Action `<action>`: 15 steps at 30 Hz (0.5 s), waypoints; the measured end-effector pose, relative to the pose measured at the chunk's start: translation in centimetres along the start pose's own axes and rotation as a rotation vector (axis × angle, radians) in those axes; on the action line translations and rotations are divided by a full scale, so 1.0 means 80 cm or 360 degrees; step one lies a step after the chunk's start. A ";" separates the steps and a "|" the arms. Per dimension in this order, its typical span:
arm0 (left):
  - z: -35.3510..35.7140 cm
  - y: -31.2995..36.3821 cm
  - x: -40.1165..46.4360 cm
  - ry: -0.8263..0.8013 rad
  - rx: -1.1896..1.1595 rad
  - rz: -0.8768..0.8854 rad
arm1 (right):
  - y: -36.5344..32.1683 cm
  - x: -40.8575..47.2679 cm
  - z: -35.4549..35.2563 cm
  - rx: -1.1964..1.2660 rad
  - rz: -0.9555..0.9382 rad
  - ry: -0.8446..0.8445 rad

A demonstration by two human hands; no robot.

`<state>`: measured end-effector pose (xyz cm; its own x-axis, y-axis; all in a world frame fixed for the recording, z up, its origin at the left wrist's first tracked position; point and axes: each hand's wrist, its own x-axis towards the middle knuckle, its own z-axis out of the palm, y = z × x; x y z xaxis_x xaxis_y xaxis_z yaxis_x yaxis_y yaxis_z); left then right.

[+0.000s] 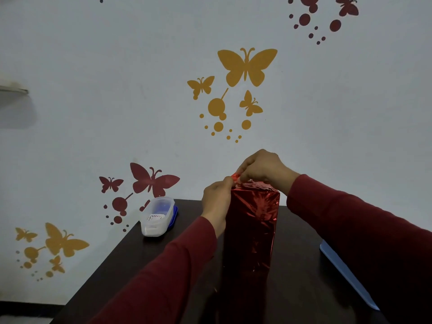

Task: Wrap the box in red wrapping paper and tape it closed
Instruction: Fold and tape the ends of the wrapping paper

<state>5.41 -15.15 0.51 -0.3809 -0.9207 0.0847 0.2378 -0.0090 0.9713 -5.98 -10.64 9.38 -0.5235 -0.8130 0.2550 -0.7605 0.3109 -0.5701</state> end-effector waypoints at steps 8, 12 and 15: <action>-0.007 -0.003 -0.003 -0.0034 0.0008 0.0019 | 0.014 -0.006 0.015 -0.0053 -0.0006 0.0230; -0.010 -0.002 -0.007 -0.0014 0.0009 0.0062 | 0.014 -0.017 0.020 -0.0153 -0.0201 0.0461; -0.012 -0.002 -0.011 0.0009 0.0048 0.0033 | 0.005 -0.025 0.017 -0.0226 -0.0223 0.0307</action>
<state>6.56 -14.71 0.04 -0.3708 -0.9229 0.1038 0.2187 0.0219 0.9756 -4.73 -9.56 7.62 -0.4627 -0.7482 0.4755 -0.8697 0.2791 -0.4071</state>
